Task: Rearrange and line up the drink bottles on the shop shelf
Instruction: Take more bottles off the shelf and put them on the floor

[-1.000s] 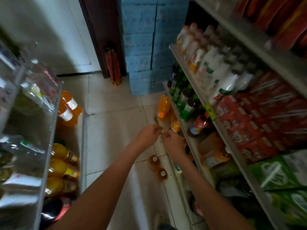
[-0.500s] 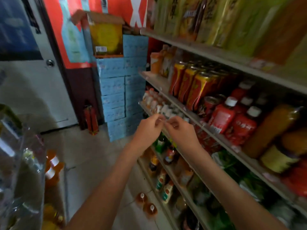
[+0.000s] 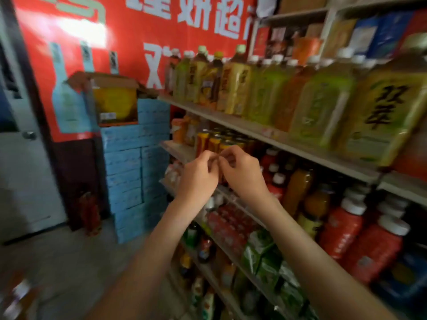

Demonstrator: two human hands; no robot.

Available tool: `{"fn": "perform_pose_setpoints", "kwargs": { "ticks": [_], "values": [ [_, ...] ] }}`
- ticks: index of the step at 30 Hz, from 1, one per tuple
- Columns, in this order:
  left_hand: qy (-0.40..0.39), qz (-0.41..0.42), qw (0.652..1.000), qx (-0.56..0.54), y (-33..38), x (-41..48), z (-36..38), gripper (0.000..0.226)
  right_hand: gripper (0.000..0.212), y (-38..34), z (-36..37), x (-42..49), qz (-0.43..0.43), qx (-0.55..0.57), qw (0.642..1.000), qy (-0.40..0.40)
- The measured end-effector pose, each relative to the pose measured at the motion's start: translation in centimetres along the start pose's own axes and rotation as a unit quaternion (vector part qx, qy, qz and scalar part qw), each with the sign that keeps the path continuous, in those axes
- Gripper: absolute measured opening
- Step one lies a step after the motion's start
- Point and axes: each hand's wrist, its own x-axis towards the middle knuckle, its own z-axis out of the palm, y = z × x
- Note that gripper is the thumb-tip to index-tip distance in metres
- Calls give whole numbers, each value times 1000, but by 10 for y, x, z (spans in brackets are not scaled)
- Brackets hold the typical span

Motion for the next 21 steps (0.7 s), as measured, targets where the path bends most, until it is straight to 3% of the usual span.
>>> {"fn": "perform_pose_setpoints", "kwargs": {
  "ticks": [7,11,14,21],
  "values": [
    [5,146,982,-118,159,-6,50,19,20,-1,-173,-40,-35,-138,975,172],
    [-62,234,943,-228,268,-35,91,20,24,9,-284,-86,-36,-207,948,239],
    [-34,320,909,-264,343,-73,118,20,23,20,-364,-129,-36,-264,920,286],
    [12,393,850,-350,461,-146,168,18,22,43,-512,-206,-16,-341,857,385]
  ]
}}
